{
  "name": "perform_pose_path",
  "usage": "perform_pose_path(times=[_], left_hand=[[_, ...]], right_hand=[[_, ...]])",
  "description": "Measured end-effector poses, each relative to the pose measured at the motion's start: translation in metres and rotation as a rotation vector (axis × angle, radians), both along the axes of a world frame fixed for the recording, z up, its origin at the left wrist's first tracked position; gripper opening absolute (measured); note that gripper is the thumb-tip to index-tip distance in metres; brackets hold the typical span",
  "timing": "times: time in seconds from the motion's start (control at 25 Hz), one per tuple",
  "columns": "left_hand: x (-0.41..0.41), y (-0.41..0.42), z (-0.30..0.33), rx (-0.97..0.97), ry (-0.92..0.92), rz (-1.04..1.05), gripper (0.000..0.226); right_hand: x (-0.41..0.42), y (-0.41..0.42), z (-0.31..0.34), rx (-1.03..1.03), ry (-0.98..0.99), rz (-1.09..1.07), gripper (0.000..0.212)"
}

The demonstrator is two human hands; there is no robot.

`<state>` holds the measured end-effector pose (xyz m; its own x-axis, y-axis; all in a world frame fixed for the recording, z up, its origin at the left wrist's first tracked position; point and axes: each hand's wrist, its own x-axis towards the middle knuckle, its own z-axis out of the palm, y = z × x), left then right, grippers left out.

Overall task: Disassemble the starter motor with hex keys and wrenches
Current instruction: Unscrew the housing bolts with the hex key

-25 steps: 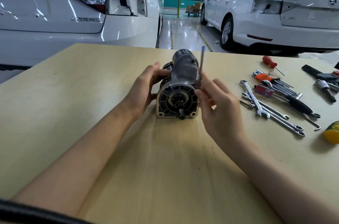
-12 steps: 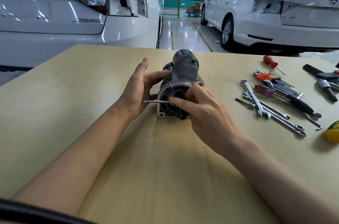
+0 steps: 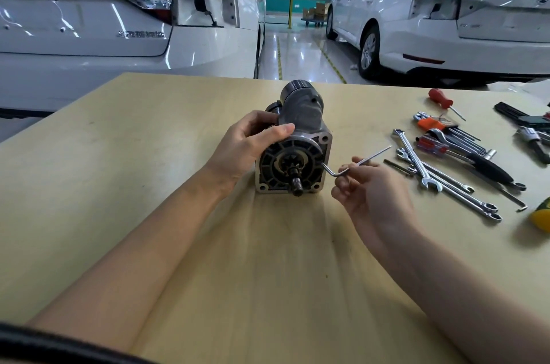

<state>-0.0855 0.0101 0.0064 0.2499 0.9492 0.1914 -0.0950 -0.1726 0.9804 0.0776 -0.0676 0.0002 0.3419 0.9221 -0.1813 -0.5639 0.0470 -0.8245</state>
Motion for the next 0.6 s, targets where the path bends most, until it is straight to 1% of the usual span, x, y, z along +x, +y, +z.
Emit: perform_pose_path(times=[0.08,0.16,0.44,0.6], left_hand=[[0.0004,-0.0009,0.0007,-0.004,-0.006,0.007,0.024],[0.0009,-0.0011,0.0008,-0.002,-0.005,0.006,0.021],[0.0002,-0.0006,0.0005,0.006,0.001,0.013,0.017],[-0.0002,-0.0006,0.0001,0.008,-0.006,0.002,0.025]], right_hand=[[-0.0007,0.0027,-0.0010,-0.050,0.117,0.018,0.022],[-0.0001,0.0047,-0.0009,-0.085,0.194,0.022,0.022],[-0.0034,0.0040,0.0007,-0.107,0.250,0.057,0.021],[-0.0043,0.0023,0.0021,-0.097,0.290,0.050,0.021]])
